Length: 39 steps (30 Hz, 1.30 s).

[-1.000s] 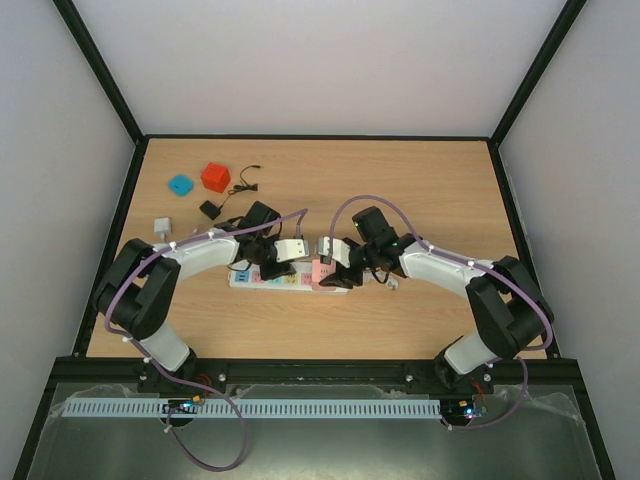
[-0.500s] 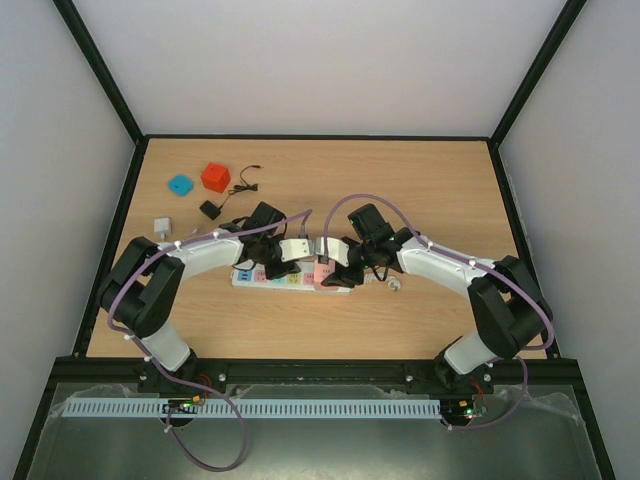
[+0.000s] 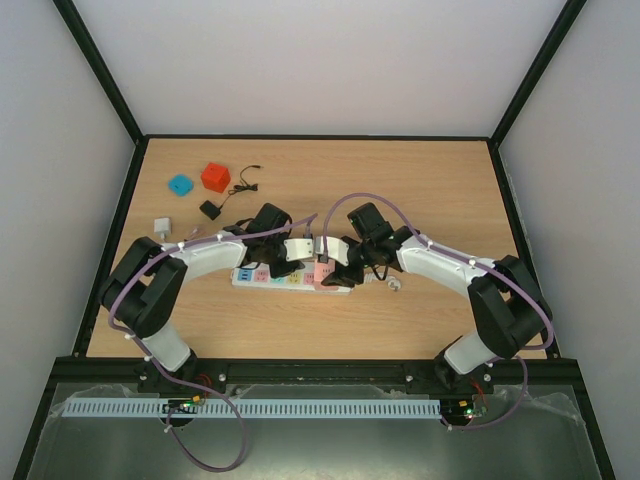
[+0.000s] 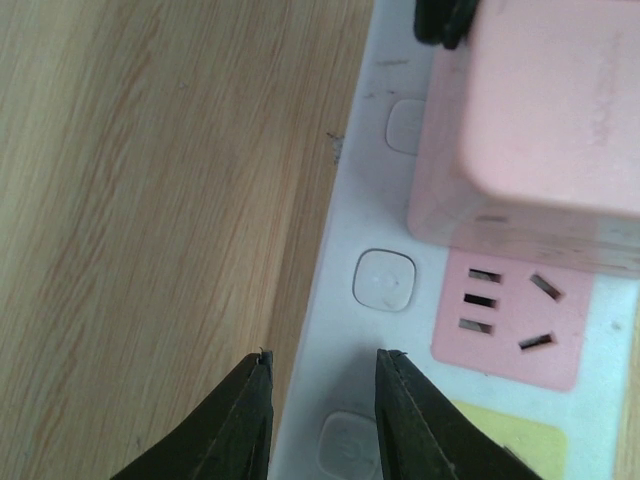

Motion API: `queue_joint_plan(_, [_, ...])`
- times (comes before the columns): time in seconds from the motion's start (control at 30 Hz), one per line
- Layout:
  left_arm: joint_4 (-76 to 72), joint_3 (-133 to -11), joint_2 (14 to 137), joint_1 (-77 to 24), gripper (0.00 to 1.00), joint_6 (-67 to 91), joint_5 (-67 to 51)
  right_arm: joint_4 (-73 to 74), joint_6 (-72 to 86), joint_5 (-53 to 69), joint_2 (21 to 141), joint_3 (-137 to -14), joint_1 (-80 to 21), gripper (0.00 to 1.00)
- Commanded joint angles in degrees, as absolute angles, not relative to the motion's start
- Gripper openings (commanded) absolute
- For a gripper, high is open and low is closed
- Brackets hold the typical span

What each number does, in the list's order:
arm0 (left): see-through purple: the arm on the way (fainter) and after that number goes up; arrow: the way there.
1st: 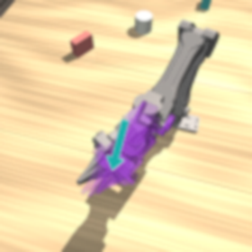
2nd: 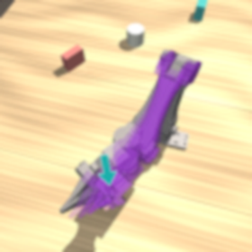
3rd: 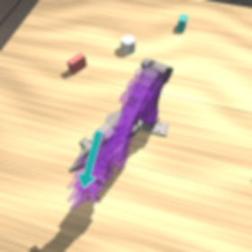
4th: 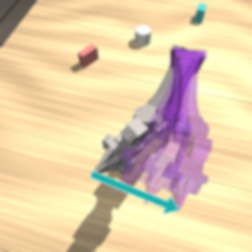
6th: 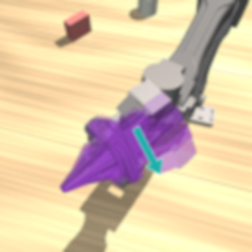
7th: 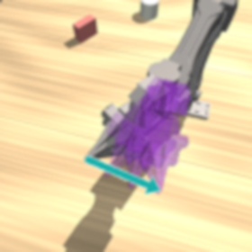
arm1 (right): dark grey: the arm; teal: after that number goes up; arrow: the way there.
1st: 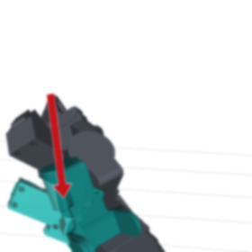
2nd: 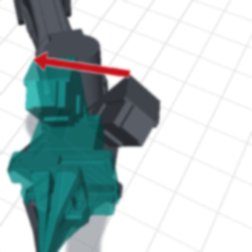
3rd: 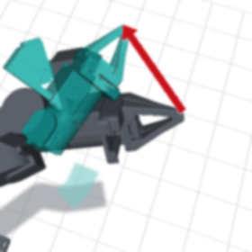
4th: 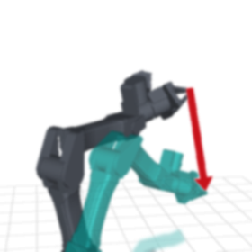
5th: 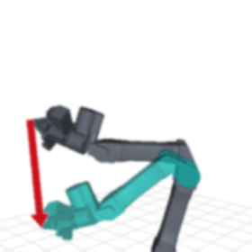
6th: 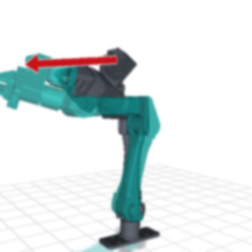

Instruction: Pull the plug off the socket

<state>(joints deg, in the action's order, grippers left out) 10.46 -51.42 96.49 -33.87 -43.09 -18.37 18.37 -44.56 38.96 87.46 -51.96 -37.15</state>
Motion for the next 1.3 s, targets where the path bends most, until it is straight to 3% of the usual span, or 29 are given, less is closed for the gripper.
queue_joint_plan(0.0, [18.89,-46.7,102.44,-33.83,0.31,-44.39,-8.58,18.84,-43.69,43.66,85.54,-56.03,-37.71,0.24])
queue_joint_plan(0.8, [19.28,-46.49,102.62,-33.7,0.3,-44.13,-8.82,19.25,-43.22,44.33,85.16,-56.58,-37.71,0.24])
queue_joint_plan(1.0, [24.57,-52.87,98.63,-30.29,0.34,-40.08,-20.59,17.5,-43.59,44.28,86.15,-53.55,-37.71,0.24])
queue_joint_plan(1.27, [27.08,-54.65,89.6,-29.85,0.41,-40.47,-25.79,15.59,-43.15,44.81,86.73,-51.53,-37.71,0.24])
